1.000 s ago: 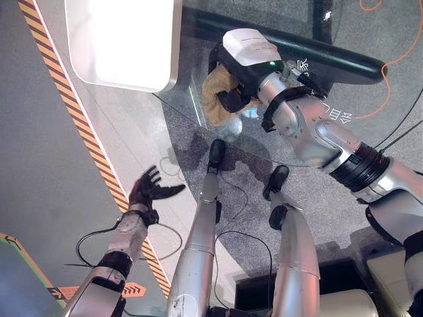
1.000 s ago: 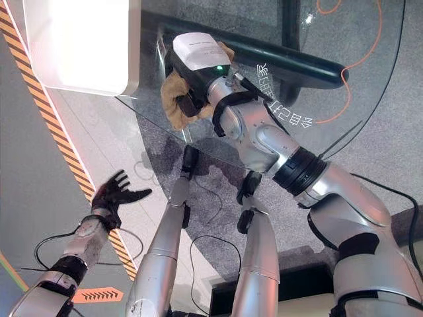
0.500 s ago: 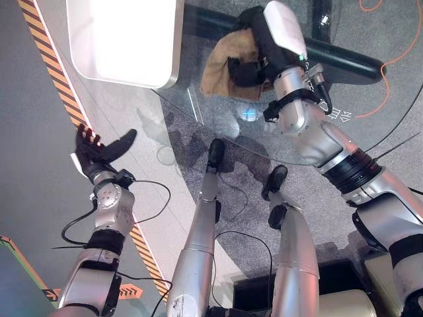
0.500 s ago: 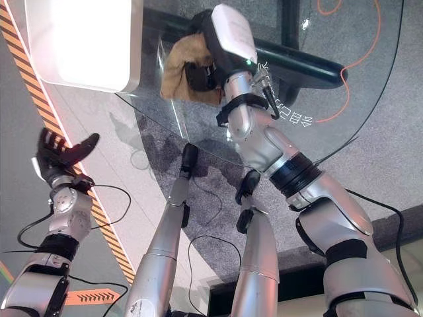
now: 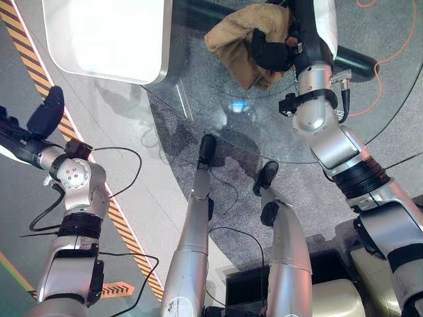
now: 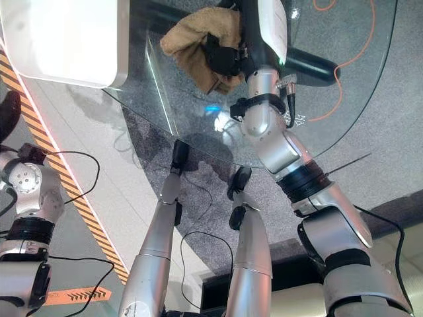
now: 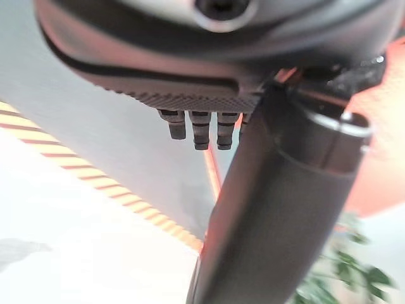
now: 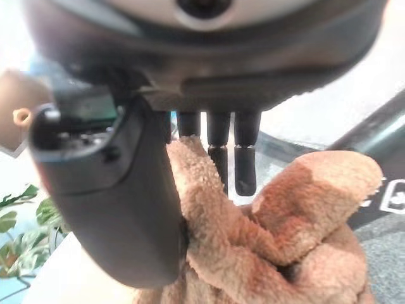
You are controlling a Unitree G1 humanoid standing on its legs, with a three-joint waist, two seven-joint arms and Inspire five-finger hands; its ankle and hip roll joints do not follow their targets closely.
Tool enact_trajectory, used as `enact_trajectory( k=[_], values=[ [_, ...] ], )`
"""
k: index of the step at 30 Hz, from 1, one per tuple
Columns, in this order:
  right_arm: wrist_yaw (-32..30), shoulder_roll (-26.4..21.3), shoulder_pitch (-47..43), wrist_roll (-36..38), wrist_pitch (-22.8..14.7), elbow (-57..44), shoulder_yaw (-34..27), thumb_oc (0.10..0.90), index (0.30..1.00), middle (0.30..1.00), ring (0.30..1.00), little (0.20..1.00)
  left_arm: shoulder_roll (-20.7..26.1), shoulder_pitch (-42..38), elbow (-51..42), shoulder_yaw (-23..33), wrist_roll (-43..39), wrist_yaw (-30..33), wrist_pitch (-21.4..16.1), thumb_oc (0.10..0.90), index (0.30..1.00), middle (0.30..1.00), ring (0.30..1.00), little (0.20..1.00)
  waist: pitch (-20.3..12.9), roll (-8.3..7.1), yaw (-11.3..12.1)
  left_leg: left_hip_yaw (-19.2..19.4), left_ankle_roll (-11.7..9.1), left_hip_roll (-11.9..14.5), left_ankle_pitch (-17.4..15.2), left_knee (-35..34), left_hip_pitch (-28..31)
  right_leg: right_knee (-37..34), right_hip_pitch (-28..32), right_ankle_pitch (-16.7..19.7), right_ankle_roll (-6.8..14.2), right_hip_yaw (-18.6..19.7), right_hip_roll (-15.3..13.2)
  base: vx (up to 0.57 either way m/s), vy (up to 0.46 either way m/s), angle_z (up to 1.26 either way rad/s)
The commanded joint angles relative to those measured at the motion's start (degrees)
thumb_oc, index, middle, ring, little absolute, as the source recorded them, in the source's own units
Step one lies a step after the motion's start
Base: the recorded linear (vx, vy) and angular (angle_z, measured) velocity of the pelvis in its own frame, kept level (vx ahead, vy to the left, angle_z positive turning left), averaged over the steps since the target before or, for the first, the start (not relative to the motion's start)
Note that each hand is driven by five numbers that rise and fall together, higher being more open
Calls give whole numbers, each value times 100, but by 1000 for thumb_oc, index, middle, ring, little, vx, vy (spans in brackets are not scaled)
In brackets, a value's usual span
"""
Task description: Wipe the table with a cloth and put it in the basket.
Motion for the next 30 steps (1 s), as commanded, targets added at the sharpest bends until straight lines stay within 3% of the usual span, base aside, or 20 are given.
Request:
enact_trajectory(
  k=[1,3,12,22,26,30],
  values=[
    [-394,-354,212,-156,-443,-612,-361,100,300,300,300,200,402,-18,-392,649,910,320,-669,800,900,900,900,900,-81,1,-76,597,594,-540,-808,718,175,-1152,430,840,82,57,486,0,0,0],
    [-401,-331,300,-187,-479,-670,-437,100,300,300,300,200,368,-34,-650,613,1142,312,-666,800,900,900,900,900,-81,-12,-81,598,599,-544,-813,726,178,-1151,438,843,86,66,492,0,0,0],
    [-206,-204,621,-353,-761,-959,-916,100,300,300,300,200,122,-58,-2462,268,1442,-917,-464,800,900,900,900,900,-81,-75,-112,618,626,-565,-838,728,284,-1120,520,885,142,108,517,0,0,0],
    [74,-234,1003,-507,-947,-1597,-1292,100,300,300,300,200,-127,188,-3158,-108,1476,-2151,-321,800,900,900,900,900,-81,-91,-235,681,667,-599,-833,670,536,-1174,704,943,200,208,564,-3,6,-1],
    [165,-356,1078,-599,-1065,-1948,-1442,100,300,300,300,200,-162,165,-3364,-339,1265,-2962,-153,800,900,900,900,900,-81,-86,-317,725,681,-595,-822,656,569,-1216,713,996,230,269,570,0,0,0],
    [248,-398,1056,-670,-1124,-2127,-1486,100,300,300,300,200,-200,81,-3412,-537,1267,-3286,-15,800,900,900,900,900,-81,-78,-382,759,685,-578,-822,670,584,-1184,696,1013,244,316,581,-9,24,-1]
  ],
)
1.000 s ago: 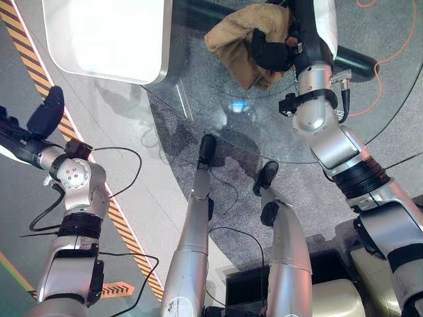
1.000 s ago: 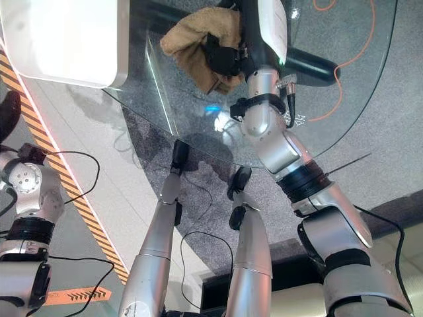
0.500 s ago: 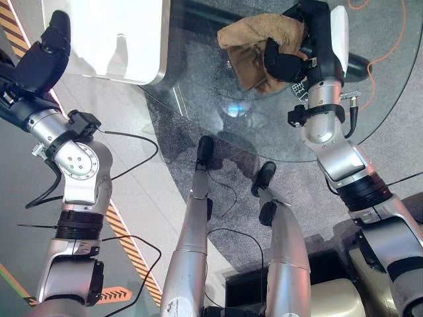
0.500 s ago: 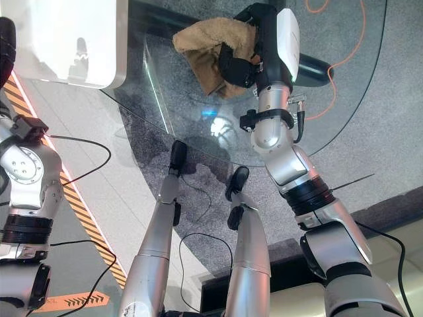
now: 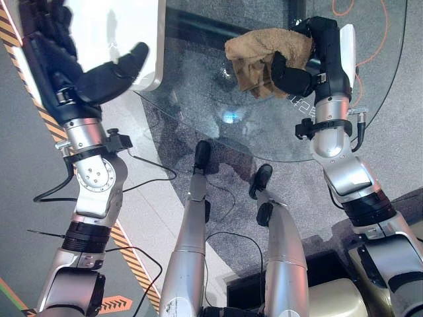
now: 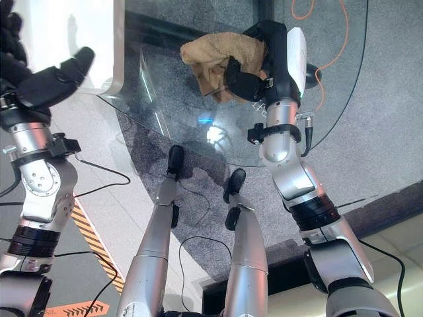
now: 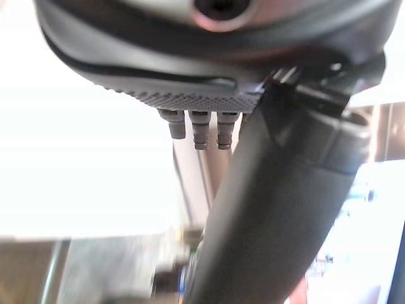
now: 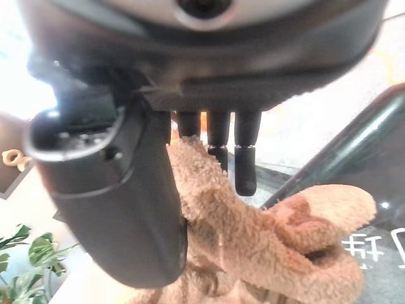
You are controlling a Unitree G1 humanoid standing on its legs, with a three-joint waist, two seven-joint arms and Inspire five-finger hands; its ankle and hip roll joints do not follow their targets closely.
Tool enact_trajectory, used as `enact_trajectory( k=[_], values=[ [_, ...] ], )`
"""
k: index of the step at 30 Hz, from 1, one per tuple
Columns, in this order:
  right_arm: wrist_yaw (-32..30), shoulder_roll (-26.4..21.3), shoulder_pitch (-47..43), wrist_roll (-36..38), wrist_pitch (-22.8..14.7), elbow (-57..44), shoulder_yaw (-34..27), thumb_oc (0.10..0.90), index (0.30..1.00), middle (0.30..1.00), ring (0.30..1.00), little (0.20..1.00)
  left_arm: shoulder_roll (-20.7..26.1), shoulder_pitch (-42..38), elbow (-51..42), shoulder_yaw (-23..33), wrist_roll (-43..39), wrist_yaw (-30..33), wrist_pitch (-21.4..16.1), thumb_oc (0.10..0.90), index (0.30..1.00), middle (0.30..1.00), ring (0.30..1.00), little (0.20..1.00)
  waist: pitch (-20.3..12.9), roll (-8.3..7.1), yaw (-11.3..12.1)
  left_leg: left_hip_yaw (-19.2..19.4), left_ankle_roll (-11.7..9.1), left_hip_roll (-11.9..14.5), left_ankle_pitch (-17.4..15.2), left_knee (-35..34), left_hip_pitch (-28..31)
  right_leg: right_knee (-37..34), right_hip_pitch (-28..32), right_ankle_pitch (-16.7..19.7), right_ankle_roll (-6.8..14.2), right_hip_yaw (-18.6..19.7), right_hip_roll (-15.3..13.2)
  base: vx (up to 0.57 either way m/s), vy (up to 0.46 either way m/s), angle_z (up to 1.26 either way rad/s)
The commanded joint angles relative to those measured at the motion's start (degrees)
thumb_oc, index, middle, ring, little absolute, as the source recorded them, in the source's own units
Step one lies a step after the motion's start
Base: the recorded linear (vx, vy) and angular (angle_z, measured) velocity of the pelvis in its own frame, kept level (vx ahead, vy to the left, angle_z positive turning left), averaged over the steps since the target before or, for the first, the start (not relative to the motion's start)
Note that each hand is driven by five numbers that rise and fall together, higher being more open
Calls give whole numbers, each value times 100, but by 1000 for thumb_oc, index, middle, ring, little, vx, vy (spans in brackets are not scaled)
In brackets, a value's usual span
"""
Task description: Wipe the table with a cloth and put it in the basket.
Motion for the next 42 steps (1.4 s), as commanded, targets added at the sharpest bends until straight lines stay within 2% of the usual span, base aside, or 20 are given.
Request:
enact_trajectory(
  k=[1,7,14,29,42],
  values=[
    [-71,-409,-365,-470,-770,-1250,-489,100,300,300,300,200,-129,-393,-687,159,146,-396,-222,800,900,900,900,900,-120,7,-120,692,620,-539,-749,488,381,-1194,453,954,202,208,583,-12,33,-3],
    [47,-504,-324,-469,-976,-1538,-565,100,300,300,300,200,-140,-509,-634,-171,103,-965,55,800,900,900,900,900,-120,20,-240,791,621,-509,-739,461,460,-1197,476,974,219,270,608,-10,40,-7],
    [123,-506,-432,-449,-1049,-1702,-483,100,300,300,300,200,-263,-717,-555,-537,-35,-1229,271,800,900,900,900,900,-120,44,-328,855,616,-488,-701,391,494,-1258,472,1016,238,324,601,-8,30,-1],
    [144,-517,-844,-263,-1014,-1760,-246,100,300,300,300,200,-447,-1200,-298,-1014,-127,-1256,669,800,900,900,900,900,-120,0,-437,912,604,-454,-656,284,576,-1367,533,1075,270,363,614,-1,2,-1],
    [227,-272,-1040,-374,-1019,-1899,-89,100,300,300,300,200,-783,-1562,-241,-1316,-4,-1227,973,800,900,900,900,900,-120,-25,-514,940,601,-426,-645,245,575,-1370,522,1066,270,396,633,0,0,0]
  ],
)
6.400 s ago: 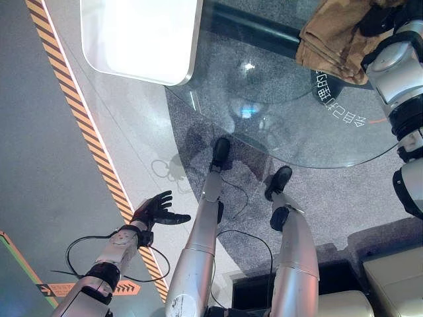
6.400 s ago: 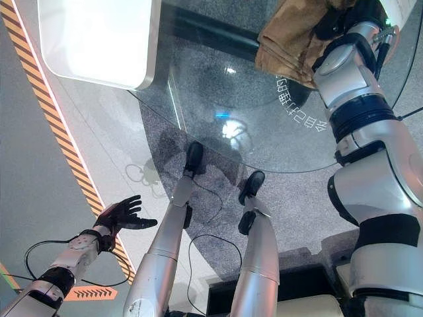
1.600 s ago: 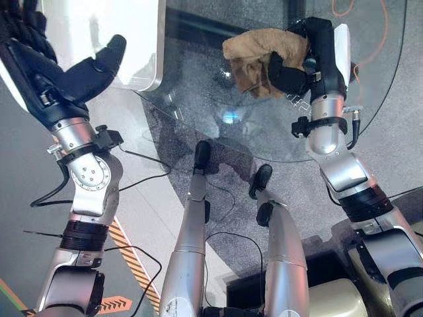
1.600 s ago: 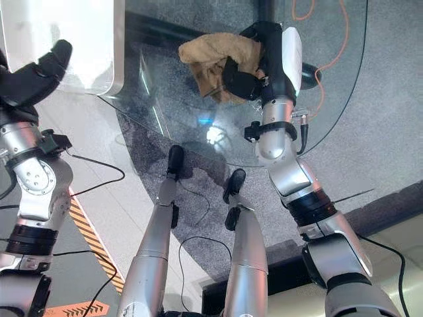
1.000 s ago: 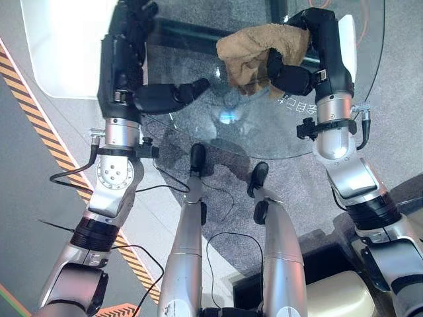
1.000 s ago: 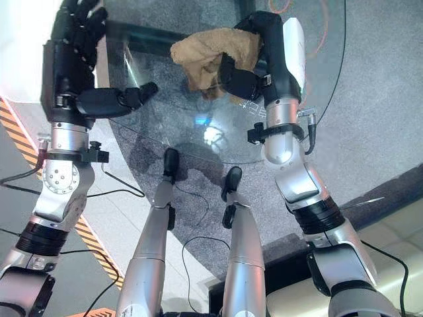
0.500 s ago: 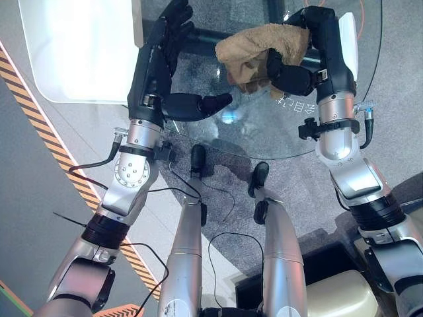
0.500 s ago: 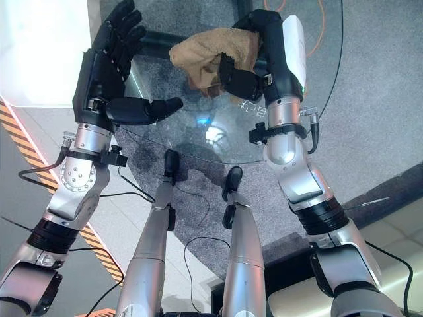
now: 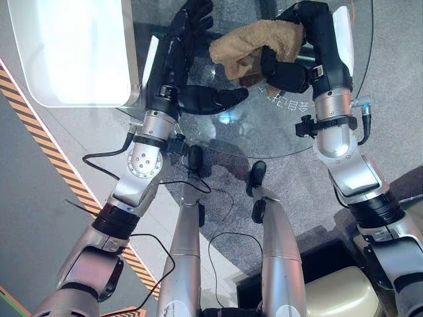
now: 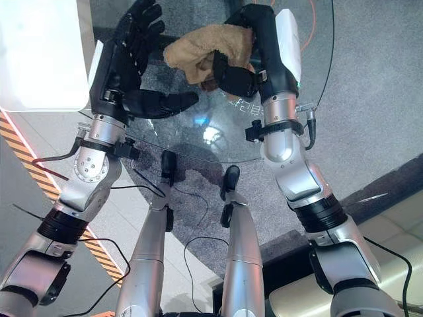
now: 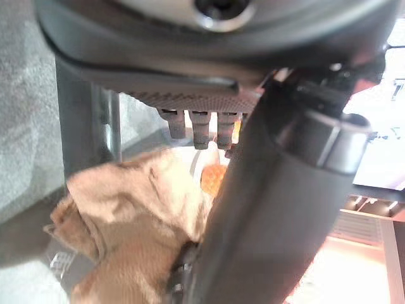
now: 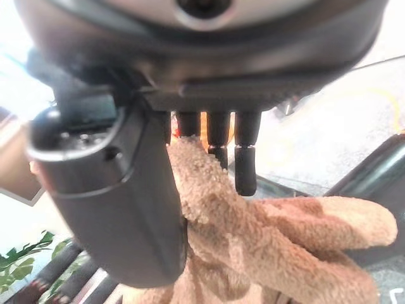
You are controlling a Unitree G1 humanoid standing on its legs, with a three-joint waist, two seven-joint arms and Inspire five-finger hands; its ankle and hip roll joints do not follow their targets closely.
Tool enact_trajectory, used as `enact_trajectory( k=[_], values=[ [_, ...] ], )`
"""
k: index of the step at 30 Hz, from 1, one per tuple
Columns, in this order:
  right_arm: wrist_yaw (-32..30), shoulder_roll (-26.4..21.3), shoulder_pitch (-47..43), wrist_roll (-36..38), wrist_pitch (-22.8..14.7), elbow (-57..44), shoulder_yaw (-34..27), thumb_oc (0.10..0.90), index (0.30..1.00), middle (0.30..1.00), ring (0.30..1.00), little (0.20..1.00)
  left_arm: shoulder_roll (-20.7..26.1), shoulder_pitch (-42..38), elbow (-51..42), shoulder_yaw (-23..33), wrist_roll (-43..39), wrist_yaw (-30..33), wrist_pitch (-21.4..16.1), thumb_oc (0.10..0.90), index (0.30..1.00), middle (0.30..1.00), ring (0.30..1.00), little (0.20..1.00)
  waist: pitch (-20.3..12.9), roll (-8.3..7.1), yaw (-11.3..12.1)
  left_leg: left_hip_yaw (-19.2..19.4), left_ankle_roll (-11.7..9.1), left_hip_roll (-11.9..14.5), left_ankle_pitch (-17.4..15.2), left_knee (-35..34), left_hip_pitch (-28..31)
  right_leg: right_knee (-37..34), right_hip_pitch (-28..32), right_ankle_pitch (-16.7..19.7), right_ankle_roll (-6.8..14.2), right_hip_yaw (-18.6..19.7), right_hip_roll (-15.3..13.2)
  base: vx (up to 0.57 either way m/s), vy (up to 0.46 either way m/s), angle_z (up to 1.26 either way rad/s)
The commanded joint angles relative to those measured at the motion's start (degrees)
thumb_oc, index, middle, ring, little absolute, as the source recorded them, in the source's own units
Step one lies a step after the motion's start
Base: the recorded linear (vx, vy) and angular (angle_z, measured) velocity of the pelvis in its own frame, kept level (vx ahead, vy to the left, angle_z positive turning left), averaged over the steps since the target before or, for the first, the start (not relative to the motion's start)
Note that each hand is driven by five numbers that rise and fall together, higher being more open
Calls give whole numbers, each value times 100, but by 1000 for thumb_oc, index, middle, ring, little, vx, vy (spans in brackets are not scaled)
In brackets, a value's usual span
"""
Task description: Wipe the table with a cloth and put it in the basket.
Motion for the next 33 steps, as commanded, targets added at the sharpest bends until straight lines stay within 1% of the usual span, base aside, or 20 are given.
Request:
enact_trajectory(
  k=[1,6,8,13,20,26,33],
  values=[
    [-169,-43,-998,-227,-819,-1440,-194,100,300,300,300,200,-272,-555,-449,28,168,-58,-283,800,900,900,900,900,-124,-30,-105,651,554,-434,-626,362,396,-1355,543,1039,226,116,611,0,0,0],
    [-105,-7,-1115,-178,-780,-1478,-112,100,300,300,300,200,-347,-625,-354,-62,200,-35,-258,800,900,900,900,900,-124,-55,-122,660,549,-427,-623,365,399,-1369,556,1039,221,124,626,0,0,0],
    [-73,10,-1142,-181,-747,-1519,-79,100,300,300,300,200,-375,-666,-384,-105,240,-30,-169,800,900,900,900,900,-124,-59,-127,660,547,-424,-620,363,396,-1375,558,1036,220,127,628,0,0,0],
    [-118,65,-1211,-209,-756,-1496,-18,100,300,300,300,200,-422,-780,-307,-196,306,33,-93,800,900,900,900,900,-124,-77,-135,663,549,-425,-626,364,416,-1399,588,1035,218,127,637,0,0,0],
    [-54,121,-1334,-226,-735,-1512,43,100,300,300,300,200,-456,-854,-269,-221,408,145,-42,800,900,900,900,900,-124,-94,-141,672,546,-425,-638,376,438,-1407,610,1036,225,152,643,0,0,0],
    [3,170,-1416,-161,-691,-1538,123,100,300,300,300,200,-482,-1007,-224,-262,582,330,40,800,900,900,900,900,-124,-100,-153,676,541,-420,-637,371,446,-1417,616,1038,226,163,640,0,0,0],
    [-23,314,-1451,-261,-759,-1520,169,100,300,300,300,200,-596,-1156,-103,-314,759,552,151,800,900,900,900,900,-124,-108,-177,683,535,-415,-636,370,434,-1406,598,1030,224,178,656,0,0,0]
  ],
)
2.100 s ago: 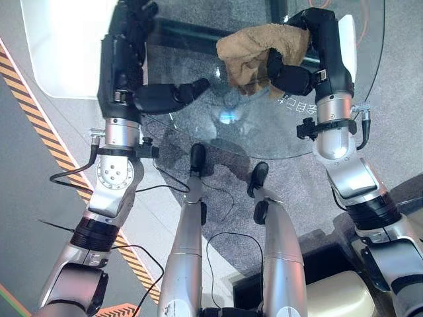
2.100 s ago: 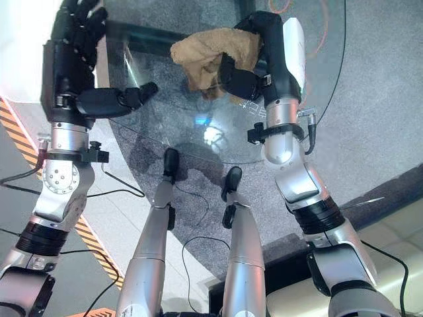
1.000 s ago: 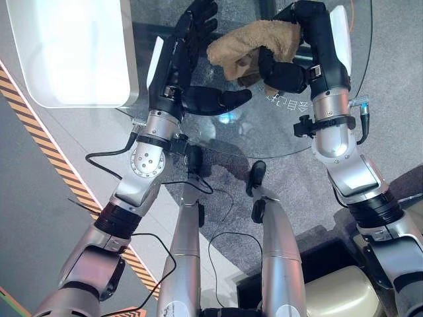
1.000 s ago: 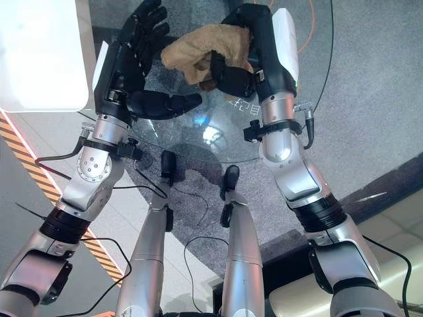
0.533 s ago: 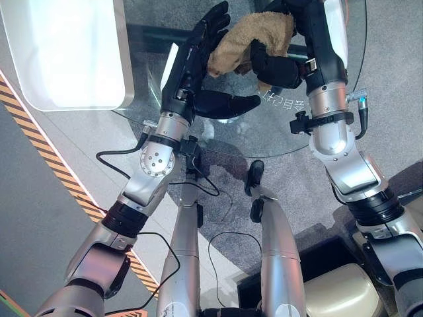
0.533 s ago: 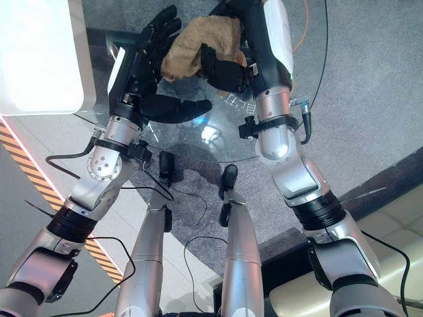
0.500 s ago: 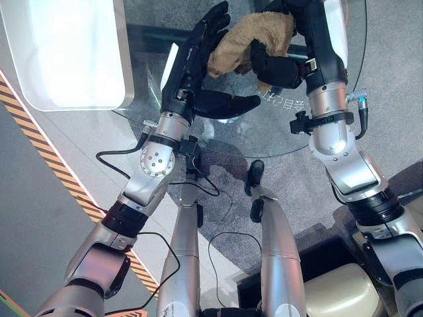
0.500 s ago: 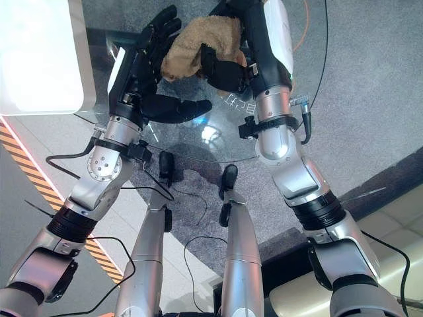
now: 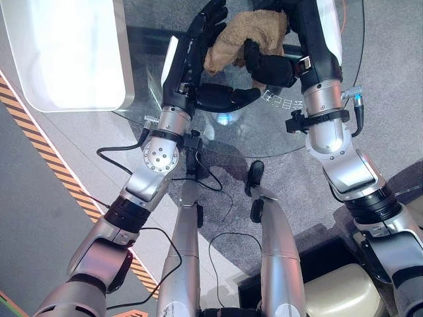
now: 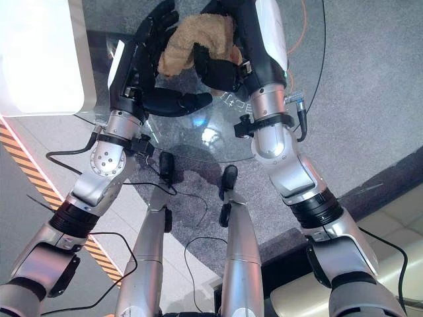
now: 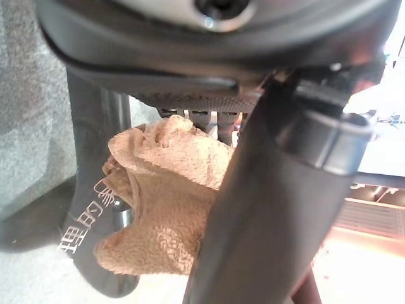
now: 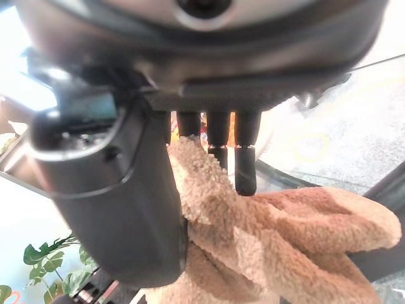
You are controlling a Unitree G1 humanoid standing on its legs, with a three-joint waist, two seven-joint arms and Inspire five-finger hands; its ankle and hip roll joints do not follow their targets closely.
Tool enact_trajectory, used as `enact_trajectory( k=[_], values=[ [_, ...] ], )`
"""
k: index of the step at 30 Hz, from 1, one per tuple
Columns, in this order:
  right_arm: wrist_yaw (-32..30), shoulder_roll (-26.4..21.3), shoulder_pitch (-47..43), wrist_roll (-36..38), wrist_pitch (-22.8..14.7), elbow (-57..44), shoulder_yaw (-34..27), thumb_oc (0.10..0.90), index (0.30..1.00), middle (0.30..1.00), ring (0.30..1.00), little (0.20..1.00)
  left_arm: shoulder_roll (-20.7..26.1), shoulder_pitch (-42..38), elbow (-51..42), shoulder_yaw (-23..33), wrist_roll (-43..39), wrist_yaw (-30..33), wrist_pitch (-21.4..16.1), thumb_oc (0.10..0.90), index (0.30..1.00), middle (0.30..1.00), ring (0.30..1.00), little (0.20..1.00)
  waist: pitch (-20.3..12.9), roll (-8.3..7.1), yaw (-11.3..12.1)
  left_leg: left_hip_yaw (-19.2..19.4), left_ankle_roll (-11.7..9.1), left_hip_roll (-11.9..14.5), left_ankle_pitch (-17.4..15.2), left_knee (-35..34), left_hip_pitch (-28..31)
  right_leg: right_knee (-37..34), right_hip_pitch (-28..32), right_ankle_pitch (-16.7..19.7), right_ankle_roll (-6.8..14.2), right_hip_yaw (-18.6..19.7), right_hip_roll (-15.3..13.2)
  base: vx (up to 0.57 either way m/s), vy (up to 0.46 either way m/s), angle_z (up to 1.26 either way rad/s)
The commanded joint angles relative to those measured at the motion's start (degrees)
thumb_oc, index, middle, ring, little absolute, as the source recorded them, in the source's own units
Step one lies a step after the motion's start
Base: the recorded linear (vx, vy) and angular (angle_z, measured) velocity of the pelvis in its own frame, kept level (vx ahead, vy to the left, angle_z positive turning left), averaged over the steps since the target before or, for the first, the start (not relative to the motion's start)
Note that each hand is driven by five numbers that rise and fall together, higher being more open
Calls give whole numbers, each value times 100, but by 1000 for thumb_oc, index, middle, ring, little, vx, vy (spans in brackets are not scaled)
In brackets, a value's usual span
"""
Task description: Wipe the table with a cloth and put it in the basket.
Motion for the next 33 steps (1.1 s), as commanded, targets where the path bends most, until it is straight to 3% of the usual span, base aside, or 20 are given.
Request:
enact_trajectory(
  k=[1,33],
  values=[
    [-119,229,-1113,-262,-746,-1379,-146,100,300,300,300,200,-260,-748,-299,-63,423,60,-340,800,900,900,900,900,-124,-106,-77,644,533,-431,-637,367,393,-1406,584,1008,222,140,633,0,0,0],
    [-150,282,-1521,-171,-833,-1401,-118,100,300,300,300,200,-324,-1020,277,-181,559,76,-204,800,900,900,900,900,-124,-205,-87,660,501,-385,-681,397,565,-1410,774,967,217,148,643,0,0,0]
  ],
)
